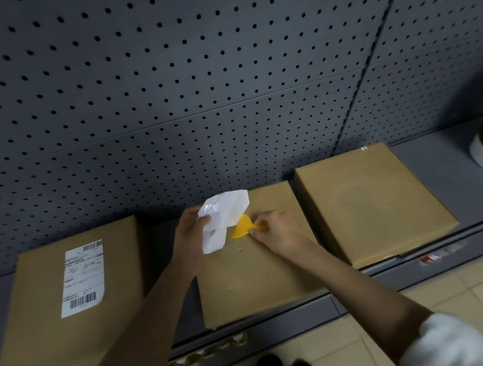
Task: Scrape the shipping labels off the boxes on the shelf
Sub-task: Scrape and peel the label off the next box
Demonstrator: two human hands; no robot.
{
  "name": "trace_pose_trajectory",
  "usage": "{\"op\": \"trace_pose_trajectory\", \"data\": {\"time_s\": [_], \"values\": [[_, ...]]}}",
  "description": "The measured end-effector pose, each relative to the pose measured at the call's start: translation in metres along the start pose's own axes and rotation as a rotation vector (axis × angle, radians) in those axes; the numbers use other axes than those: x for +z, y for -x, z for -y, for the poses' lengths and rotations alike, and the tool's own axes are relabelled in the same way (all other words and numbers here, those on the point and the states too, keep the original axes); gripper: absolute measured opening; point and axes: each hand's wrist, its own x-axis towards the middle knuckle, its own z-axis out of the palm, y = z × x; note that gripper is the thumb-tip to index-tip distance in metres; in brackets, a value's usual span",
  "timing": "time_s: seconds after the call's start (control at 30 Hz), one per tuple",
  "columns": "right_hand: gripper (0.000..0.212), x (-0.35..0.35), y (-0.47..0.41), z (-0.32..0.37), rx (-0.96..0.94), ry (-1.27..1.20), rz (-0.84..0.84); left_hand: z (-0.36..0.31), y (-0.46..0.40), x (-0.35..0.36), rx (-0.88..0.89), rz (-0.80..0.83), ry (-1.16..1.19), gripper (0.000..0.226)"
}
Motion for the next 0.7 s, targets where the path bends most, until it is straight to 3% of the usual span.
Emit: {"op": "trace_pose_trajectory", "data": {"time_s": [0.23,0.7], "values": [[0.025,-0.004,-0.002,0.000,-0.011,0.032,-0.012,0.000,-0.001,0.004,0.091,0.026,0.036,0.026],[0.025,-0.001,-0.006,0.005,0.035,-0.022,-0.018,0.002,0.000,0.007,0.075,-0.007,0.170,0.015]]}}
